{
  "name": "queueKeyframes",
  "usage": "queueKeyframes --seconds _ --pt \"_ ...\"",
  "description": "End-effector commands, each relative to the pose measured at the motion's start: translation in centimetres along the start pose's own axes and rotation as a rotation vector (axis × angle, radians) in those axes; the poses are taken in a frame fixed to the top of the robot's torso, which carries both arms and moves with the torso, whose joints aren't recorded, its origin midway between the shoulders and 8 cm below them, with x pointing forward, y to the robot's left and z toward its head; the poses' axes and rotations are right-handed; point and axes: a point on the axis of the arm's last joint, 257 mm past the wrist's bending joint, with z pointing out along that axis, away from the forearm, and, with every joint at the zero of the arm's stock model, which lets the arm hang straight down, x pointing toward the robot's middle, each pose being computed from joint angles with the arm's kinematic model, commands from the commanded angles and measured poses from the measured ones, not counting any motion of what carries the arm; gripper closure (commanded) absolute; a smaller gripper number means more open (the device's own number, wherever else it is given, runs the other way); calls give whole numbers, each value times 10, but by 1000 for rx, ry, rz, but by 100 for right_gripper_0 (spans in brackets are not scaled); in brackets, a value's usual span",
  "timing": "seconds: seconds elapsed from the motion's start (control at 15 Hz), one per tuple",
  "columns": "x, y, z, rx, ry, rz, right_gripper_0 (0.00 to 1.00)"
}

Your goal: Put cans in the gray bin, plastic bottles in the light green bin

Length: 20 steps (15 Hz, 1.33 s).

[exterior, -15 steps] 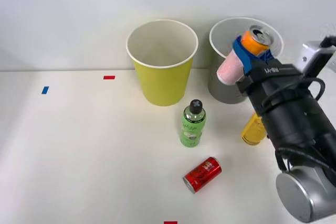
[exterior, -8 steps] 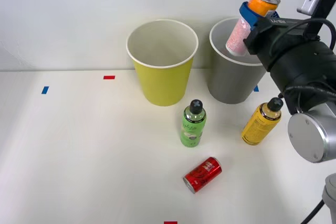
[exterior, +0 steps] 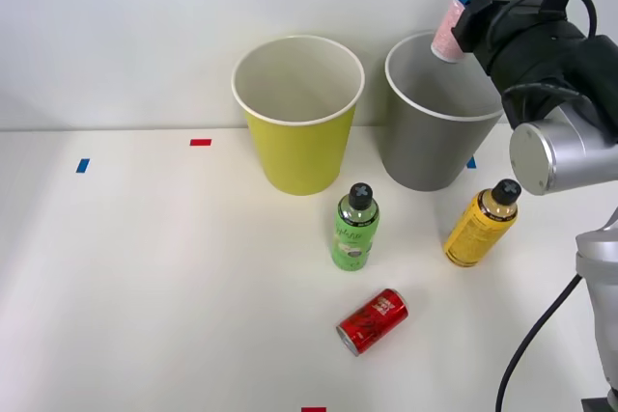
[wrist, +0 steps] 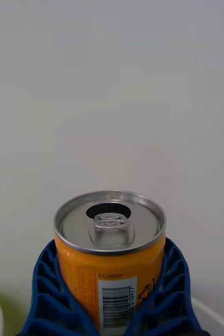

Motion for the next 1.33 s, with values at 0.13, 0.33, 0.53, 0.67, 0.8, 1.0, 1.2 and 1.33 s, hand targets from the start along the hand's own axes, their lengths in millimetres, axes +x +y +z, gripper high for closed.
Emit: queueKeyframes --seconds 0.13,0.33,0.53,0.67,0.8,1.0,1.2,1.33 --pt "8 -4 9 -3 26 -20 100" --pt "12 2 10 -4 24 -67 99" --pt "14 6 10 -8 24 -76 0" --pt "15 9 10 -12 26 -71 0" --pt "16 10 10 -11 26 -63 0" --pt "16 10 9 -11 22 -64 0" --pt "20 8 -3 -35 -41 -66 0" --pt "17 7 -16 -58 -114 -56 0"
